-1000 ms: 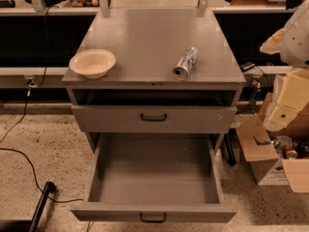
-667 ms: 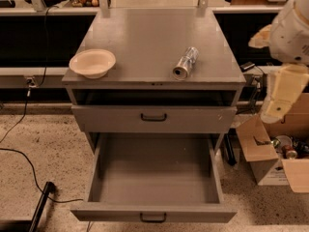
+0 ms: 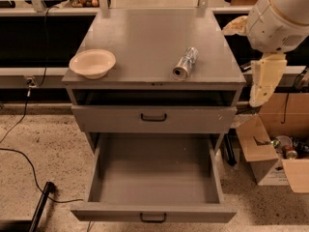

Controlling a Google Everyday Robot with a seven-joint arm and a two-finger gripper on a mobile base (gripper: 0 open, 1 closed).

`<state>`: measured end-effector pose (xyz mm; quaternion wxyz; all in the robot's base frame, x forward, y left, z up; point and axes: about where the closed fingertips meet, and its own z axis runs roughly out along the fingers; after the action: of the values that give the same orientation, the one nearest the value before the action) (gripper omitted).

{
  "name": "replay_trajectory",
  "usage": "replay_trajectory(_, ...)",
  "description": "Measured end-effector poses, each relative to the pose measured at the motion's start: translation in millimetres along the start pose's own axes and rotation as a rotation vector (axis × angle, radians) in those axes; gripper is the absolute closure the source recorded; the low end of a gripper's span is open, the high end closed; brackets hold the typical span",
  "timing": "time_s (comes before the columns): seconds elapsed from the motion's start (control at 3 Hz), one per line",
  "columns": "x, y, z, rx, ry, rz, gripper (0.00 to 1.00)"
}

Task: Place redbull can into middle drawer

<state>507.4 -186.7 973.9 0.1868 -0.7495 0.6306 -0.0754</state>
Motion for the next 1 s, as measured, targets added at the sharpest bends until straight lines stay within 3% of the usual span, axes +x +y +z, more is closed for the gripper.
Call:
replay_trajectory(0.33,-0.7,-0.5,-1.0,0.017,0.025,-0.009,0.0)
replay_trajectory(0.67,-11.9,-15.8,15.9,-0.039,0.019,-0.134,0.0)
replay_trajectory(1.0,-28.6,-41.3,43.9,-0.102,-0.009,-0.359,0.0)
